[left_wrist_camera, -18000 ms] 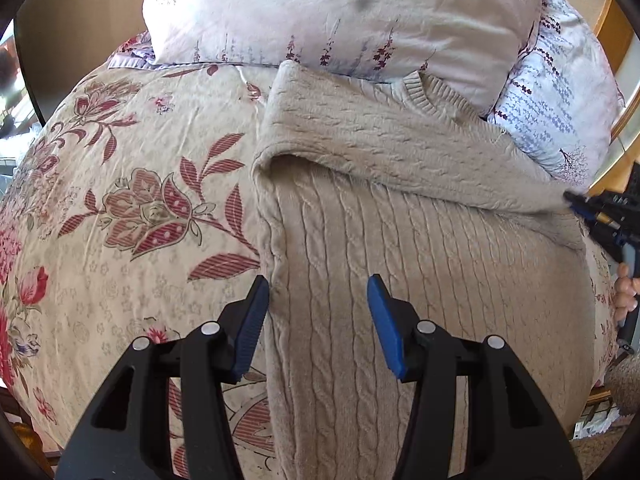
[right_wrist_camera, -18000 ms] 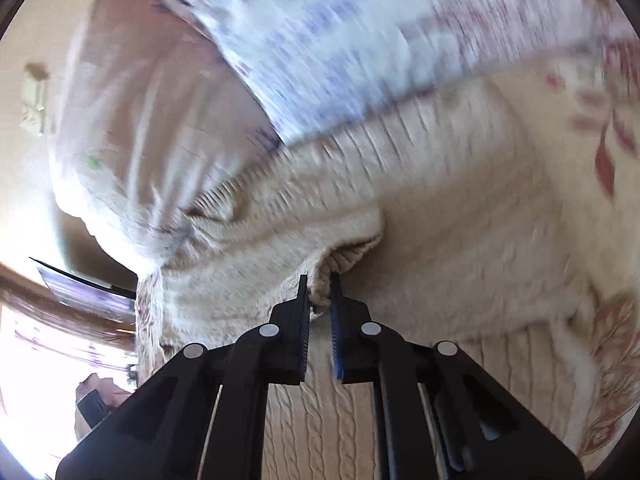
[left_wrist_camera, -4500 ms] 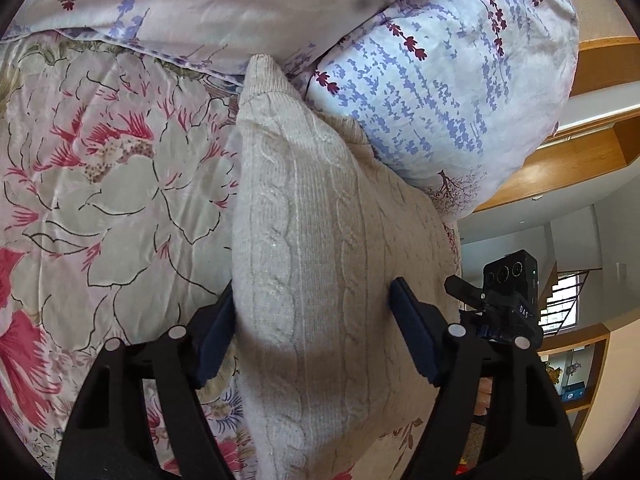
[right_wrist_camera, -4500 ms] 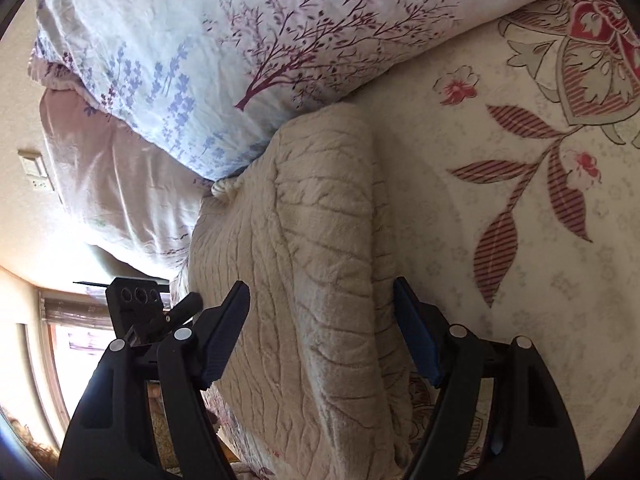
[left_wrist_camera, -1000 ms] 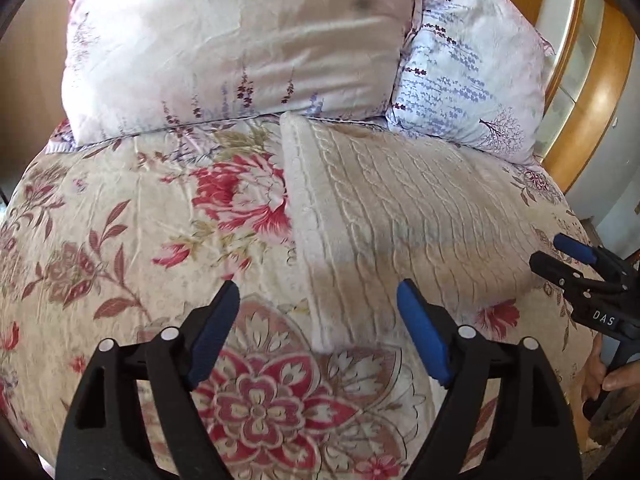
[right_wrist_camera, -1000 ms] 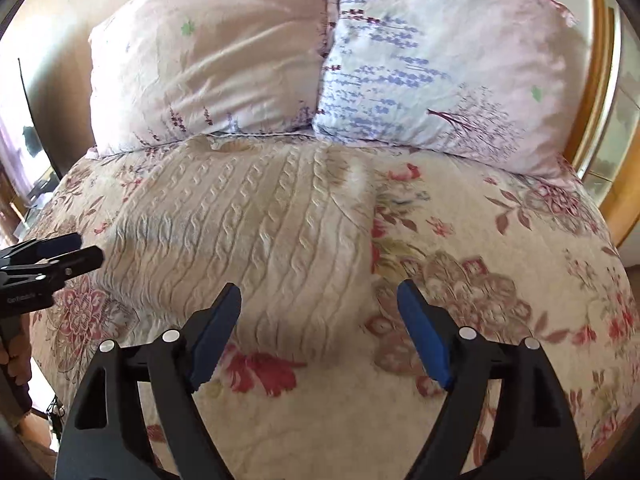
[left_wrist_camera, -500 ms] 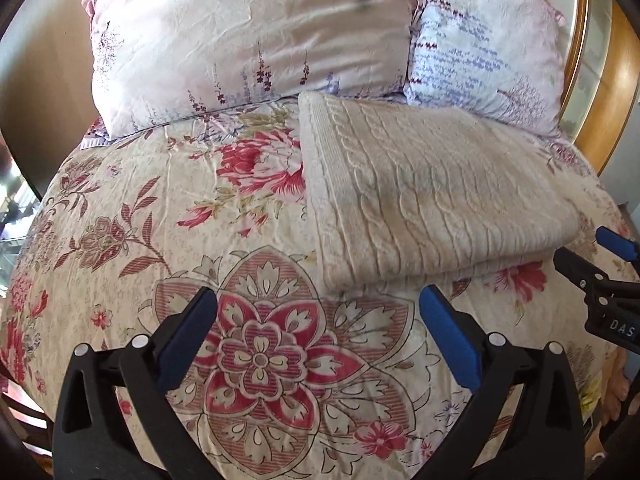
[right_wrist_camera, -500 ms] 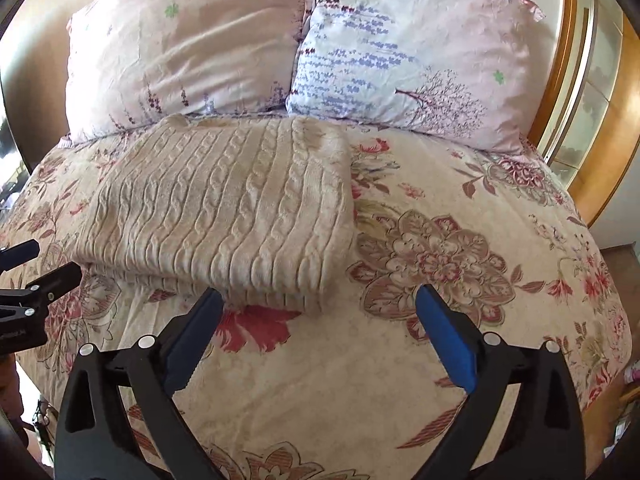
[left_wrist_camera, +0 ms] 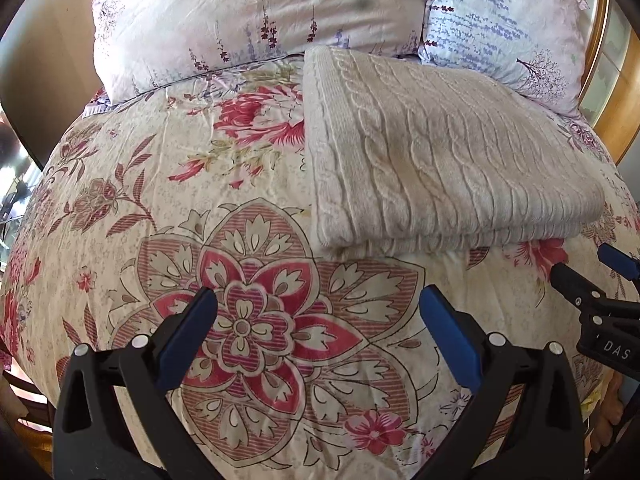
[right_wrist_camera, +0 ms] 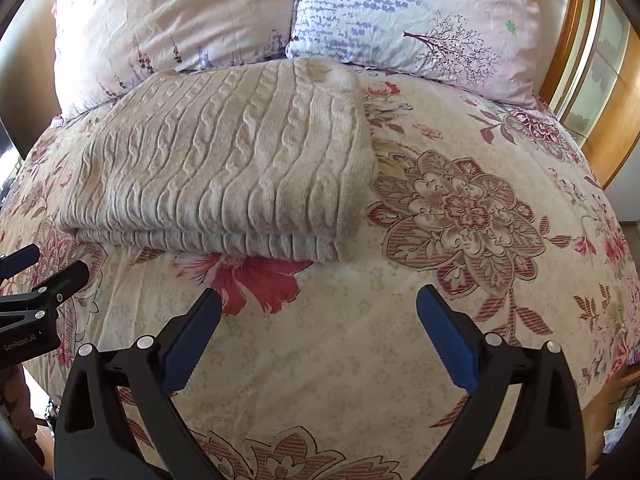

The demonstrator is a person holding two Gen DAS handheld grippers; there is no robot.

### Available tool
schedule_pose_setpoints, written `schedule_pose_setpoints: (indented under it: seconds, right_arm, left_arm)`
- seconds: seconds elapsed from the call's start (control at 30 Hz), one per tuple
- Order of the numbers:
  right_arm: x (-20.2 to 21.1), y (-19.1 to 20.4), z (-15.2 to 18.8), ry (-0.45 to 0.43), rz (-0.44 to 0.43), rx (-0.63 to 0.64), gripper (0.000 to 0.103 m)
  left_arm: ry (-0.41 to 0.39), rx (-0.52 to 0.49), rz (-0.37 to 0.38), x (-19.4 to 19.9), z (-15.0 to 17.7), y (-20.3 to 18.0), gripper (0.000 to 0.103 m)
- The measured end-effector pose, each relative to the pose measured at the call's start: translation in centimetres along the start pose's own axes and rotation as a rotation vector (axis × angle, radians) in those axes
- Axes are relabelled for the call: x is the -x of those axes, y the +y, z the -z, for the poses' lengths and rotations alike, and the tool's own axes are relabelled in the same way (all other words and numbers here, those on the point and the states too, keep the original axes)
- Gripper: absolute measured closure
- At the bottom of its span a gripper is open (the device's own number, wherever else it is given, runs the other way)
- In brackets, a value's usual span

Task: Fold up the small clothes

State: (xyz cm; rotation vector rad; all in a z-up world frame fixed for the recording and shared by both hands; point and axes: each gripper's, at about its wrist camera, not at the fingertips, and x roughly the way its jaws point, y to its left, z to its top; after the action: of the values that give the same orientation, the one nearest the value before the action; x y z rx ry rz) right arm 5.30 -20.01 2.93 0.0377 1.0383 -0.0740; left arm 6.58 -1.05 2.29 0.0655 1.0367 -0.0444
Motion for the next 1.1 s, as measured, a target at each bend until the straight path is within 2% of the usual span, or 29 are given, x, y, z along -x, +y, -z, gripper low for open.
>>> schedule_pose_setpoints:
  seconds: [0.17, 1.1]
  right_arm:
    - [-0.7, 0.4, 0.2, 0.021, 0.003, 0.017, 0.002]
    - [-1.1, -0.2, 0.2, 0.034, -0.013, -0.020, 0.001]
  left_arm:
    - [0.043, 0.018, -0.005, -0.8, 0.4, 0.2, 0.002]
    - [0.043, 0.029, 0.006, -1.2, 0.3, 0.2, 0.002]
